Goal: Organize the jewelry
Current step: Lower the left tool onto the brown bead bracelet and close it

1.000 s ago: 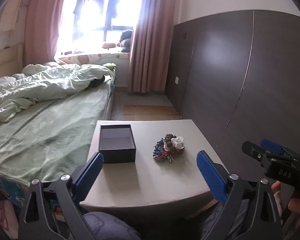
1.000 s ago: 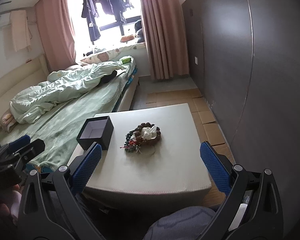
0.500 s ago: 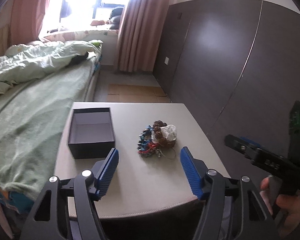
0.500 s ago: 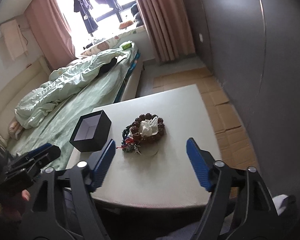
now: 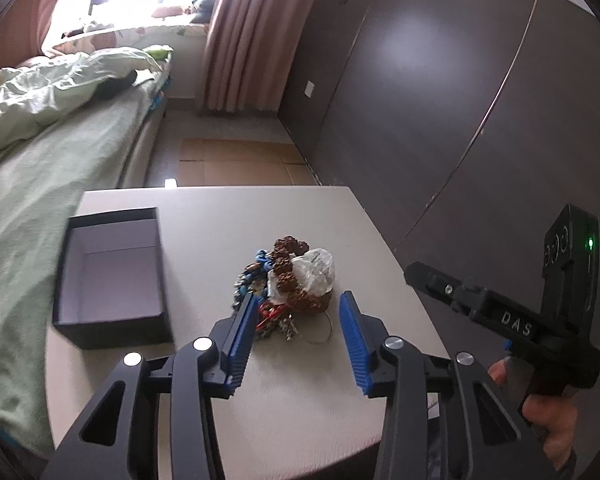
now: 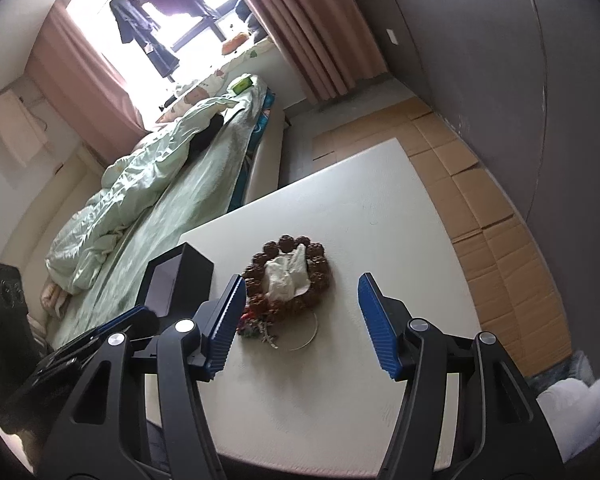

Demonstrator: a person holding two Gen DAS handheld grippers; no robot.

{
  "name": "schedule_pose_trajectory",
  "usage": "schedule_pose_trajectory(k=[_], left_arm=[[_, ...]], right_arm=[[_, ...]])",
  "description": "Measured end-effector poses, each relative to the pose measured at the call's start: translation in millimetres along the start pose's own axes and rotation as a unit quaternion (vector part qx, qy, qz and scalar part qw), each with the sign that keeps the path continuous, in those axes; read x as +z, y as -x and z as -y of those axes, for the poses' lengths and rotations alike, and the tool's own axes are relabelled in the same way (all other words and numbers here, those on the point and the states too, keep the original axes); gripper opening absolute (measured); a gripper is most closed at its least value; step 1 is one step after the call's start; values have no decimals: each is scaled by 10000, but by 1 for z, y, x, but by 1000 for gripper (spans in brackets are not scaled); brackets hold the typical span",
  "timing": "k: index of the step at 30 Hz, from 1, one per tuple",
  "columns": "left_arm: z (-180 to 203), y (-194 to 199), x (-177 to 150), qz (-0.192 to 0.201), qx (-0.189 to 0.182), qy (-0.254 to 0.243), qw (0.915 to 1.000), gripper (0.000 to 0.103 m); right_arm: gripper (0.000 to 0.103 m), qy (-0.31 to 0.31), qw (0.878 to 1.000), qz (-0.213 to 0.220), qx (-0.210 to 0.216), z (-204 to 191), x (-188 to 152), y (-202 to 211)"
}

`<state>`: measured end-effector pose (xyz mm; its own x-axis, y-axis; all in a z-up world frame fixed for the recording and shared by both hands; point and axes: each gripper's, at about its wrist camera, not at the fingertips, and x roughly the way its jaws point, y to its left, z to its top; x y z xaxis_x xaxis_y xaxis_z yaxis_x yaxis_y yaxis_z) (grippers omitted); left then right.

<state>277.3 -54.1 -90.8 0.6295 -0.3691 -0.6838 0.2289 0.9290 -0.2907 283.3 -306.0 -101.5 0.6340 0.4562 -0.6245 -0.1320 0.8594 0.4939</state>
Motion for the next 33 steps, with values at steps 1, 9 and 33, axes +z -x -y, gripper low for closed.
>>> schedule_pose_trajectory(k=[1, 9, 33], left_arm=[[0, -9, 3, -66, -47, 6, 10000, 39], [-1, -65, 14, -496, -91, -25, 9987, 33], [-2, -93, 23, -621, 44, -25, 9981, 16]], right_arm=[[59, -55, 10000, -38, 55, 3, -1, -4], [56, -625, 9973, -327, 201, 30, 7, -23], [56, -723, 9922, -786, 640, 14, 28, -66]])
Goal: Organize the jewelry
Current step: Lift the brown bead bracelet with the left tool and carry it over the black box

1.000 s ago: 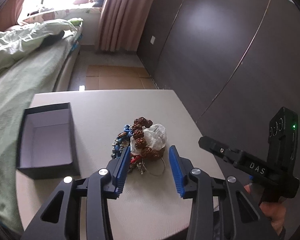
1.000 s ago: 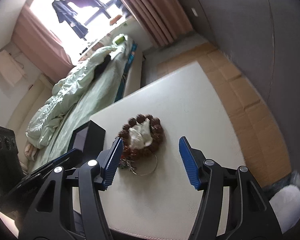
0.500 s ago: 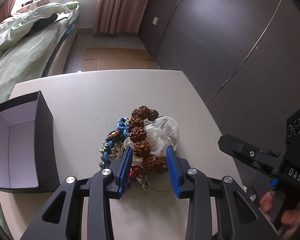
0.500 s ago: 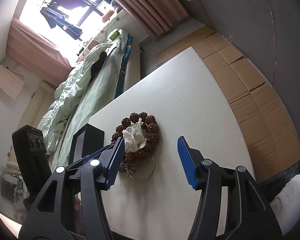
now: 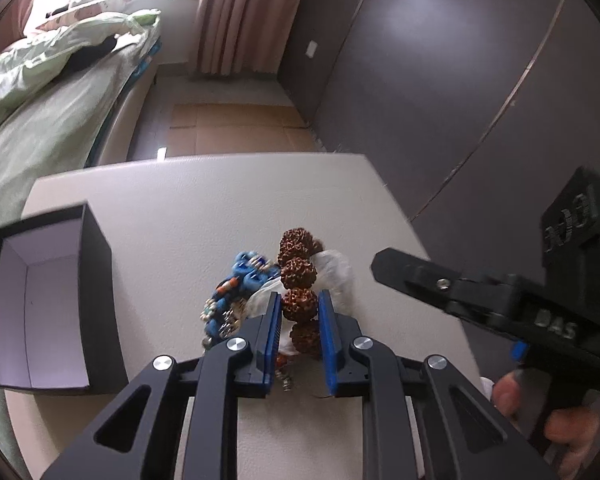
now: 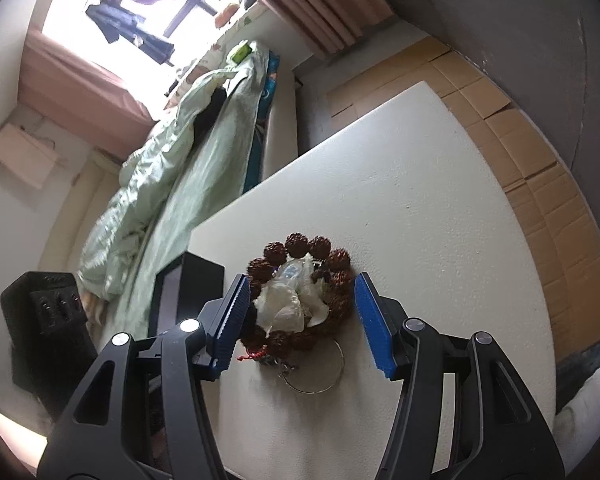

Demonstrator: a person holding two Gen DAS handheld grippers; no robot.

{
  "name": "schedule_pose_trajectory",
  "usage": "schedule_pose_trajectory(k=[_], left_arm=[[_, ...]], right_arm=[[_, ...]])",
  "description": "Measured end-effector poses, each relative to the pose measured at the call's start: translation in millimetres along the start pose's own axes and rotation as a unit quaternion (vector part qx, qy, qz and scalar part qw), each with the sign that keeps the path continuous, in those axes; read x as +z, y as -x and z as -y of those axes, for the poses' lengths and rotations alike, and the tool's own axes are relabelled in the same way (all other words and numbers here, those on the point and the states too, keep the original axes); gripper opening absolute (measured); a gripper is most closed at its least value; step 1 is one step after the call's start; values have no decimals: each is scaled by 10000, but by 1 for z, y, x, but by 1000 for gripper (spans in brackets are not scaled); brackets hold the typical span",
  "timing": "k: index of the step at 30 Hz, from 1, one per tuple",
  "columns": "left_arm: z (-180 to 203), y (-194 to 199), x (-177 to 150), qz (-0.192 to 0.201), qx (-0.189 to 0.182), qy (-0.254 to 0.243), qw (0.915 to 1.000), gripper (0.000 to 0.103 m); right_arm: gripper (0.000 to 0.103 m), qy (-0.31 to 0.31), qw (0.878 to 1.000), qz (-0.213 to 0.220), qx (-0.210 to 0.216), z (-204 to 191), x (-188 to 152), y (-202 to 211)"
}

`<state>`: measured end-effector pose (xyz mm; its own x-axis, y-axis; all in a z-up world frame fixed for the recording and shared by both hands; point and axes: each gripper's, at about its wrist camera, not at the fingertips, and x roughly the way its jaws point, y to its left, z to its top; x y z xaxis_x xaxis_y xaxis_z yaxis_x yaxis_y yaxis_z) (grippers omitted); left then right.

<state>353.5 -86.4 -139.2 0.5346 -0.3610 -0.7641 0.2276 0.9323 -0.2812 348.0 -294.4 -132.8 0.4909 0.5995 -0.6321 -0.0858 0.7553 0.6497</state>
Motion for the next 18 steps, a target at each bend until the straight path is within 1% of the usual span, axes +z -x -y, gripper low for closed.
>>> schedule_pose_trajectory(k=[4, 11, 14, 18], left_arm=[[12, 15, 7, 157, 19, -214, 9996, 16], [10, 46, 19, 432, 41, -164, 9989, 16], [9, 62, 24, 569, 74, -177, 9982, 16], [6, 85, 30, 756, 153, -207, 9968, 16]], right_arm=[[56, -83, 9999, 57, 19, 6, -1, 6], [56, -255, 9996, 58, 112, 14, -1, 10], [56, -209, 9997, 17, 140, 11, -2, 8], [56, -53, 9997, -142, 210, -1, -6, 0]])
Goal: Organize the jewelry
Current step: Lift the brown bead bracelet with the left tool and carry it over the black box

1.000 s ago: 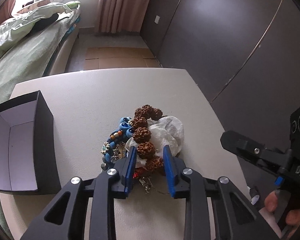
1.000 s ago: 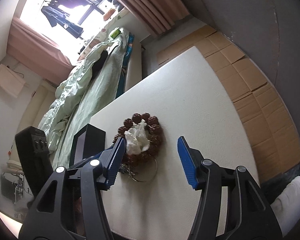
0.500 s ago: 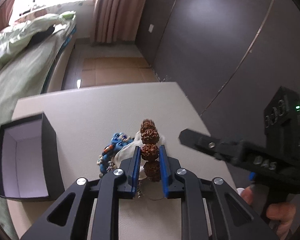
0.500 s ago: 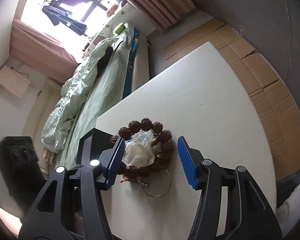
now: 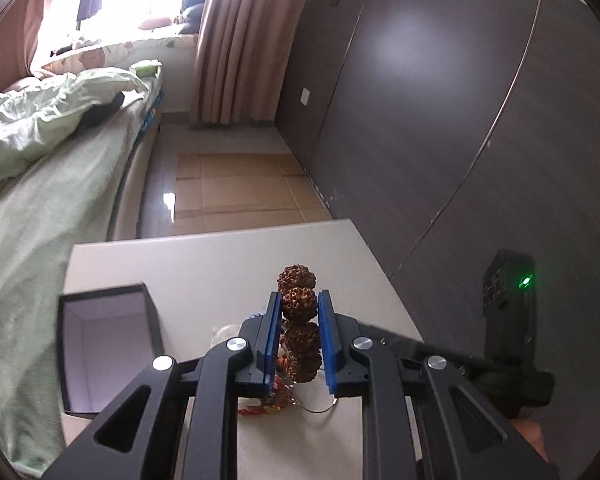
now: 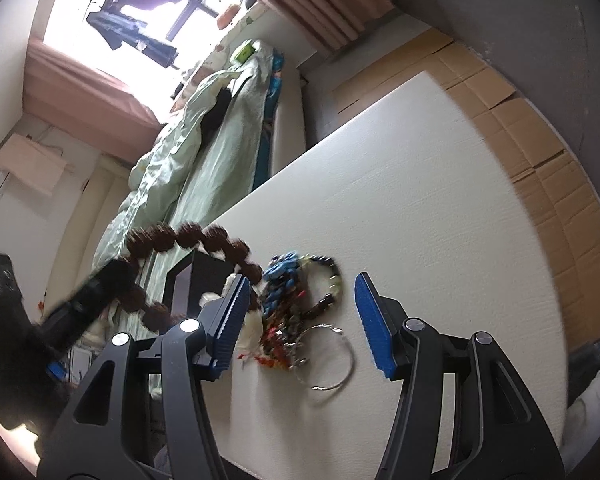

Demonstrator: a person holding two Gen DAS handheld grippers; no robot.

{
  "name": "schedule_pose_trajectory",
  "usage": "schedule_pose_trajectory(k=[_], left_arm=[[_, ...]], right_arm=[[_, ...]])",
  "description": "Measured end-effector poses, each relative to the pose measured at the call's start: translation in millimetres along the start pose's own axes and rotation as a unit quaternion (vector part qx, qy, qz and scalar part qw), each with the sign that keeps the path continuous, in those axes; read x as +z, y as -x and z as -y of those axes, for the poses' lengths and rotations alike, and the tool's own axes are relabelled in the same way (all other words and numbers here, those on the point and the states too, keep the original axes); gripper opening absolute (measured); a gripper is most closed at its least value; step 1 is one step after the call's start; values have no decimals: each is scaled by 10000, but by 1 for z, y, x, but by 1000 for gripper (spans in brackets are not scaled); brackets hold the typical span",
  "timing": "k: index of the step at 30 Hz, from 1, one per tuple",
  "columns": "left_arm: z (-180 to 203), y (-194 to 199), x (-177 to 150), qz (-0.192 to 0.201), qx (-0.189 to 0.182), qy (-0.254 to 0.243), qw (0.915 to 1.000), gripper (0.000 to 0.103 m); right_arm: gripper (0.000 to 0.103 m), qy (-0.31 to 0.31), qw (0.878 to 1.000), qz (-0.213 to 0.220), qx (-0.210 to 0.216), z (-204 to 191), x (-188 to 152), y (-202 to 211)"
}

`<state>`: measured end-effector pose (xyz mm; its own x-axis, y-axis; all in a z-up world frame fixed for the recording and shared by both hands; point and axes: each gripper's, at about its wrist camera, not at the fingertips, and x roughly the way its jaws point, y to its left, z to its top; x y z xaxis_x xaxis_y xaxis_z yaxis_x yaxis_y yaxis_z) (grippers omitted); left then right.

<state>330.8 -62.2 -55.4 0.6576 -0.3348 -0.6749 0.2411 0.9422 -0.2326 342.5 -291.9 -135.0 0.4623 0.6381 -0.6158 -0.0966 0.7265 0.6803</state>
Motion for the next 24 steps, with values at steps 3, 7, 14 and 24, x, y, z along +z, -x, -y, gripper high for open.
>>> schedule_pose_trajectory(k=[3, 7, 14, 24], left_arm=[[-2, 11, 5, 113, 140, -49, 9998, 16], [-17, 27, 9, 223, 286, 29, 9993, 16], [-51, 47, 1, 278, 523, 268, 9979, 16], [-81, 65, -8, 364, 627, 497, 9961, 16]], right_arm=[[56, 114, 9999, -117, 32, -10, -3, -10], [56, 292, 9992, -265, 98, -28, -10, -23], [51, 580, 9969, -523, 29, -58, -24, -52], [2, 771, 9934, -811, -255, -68, -36, -80]])
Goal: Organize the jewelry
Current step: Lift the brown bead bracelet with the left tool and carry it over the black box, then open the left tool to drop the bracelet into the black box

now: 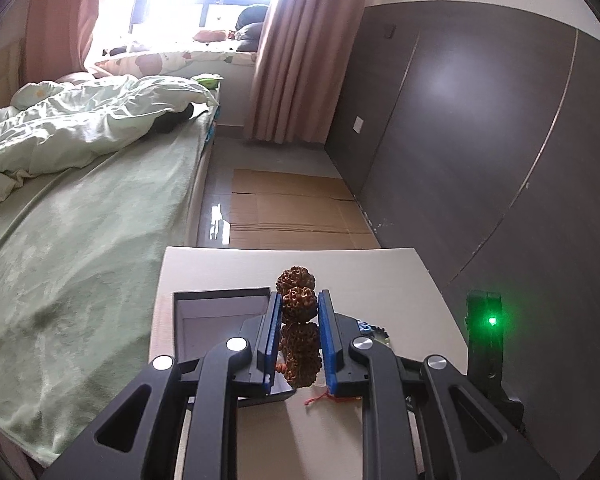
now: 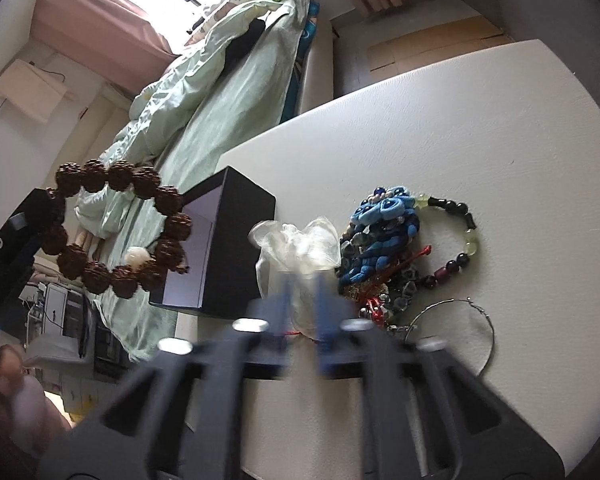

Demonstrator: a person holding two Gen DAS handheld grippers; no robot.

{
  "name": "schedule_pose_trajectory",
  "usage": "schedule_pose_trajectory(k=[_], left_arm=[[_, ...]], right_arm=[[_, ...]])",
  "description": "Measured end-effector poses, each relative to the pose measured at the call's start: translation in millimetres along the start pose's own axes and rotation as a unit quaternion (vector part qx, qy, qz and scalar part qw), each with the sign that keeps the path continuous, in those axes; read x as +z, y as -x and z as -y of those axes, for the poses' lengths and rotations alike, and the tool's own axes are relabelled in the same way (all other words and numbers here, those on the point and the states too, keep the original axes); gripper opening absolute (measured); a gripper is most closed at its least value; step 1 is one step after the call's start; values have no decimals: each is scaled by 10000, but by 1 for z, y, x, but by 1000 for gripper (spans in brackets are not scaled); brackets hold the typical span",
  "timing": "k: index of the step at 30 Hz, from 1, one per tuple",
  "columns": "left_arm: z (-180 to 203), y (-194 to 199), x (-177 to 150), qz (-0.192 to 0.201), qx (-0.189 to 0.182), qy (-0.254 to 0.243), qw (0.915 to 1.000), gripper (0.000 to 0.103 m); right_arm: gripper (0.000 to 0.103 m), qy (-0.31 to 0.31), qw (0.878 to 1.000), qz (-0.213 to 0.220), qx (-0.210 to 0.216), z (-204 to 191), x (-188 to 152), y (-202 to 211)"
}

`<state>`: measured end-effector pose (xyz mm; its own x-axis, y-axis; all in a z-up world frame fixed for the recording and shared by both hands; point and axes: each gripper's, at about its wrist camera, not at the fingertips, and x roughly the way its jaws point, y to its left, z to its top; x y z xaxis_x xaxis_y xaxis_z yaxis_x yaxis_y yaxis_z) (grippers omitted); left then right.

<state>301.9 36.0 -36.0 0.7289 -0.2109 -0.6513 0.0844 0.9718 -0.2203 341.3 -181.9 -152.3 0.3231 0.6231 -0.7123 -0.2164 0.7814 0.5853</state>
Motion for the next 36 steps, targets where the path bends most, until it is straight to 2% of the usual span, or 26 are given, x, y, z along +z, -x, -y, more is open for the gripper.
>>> schedule_pose_trajectory(k=[3, 10, 17, 19, 20, 21, 23, 29, 32, 36], left_arm=[[-8, 1, 0, 30, 36, 36, 10000, 16], [-35, -14, -4, -93, 82, 288, 9995, 16], [-47, -37, -13, -365, -29, 419, 9984, 17], [-51, -42, -16, -451, 63, 452, 9979, 18], [-54, -43, -18, -448, 177, 470, 9977, 21], [-57, -43, -18, -436, 254, 484, 9976, 32], [-64, -37, -19, -308, 376, 542, 9974, 46], [-83, -16, -20, -139, 616, 600, 9962, 47], [-92, -4, -23, -49, 693, 650, 9955, 56], [-101, 6, -27, -33, 804, 679, 9944, 62]], right_arm=[[2, 24, 9999, 64, 116, -1, -1, 4], [2, 74, 9962, 580, 646, -8, 9, 29], [2, 322, 9856, 1107, 1234, -23, 29, 52], [2, 404, 9820, 1206, 1400, -30, 35, 56], [2, 446, 9807, 1238, 1446, -34, 38, 57], [2, 490, 9793, 1255, 1509, -38, 41, 56], [2, 550, 9780, 1243, 1583, -45, 43, 55], [2, 851, 9753, 1099, 1719, -74, 46, 40], [2, 961, 9751, 990, 1739, -85, 44, 31], [2, 1092, 9745, 846, 1768, -98, 40, 19]])
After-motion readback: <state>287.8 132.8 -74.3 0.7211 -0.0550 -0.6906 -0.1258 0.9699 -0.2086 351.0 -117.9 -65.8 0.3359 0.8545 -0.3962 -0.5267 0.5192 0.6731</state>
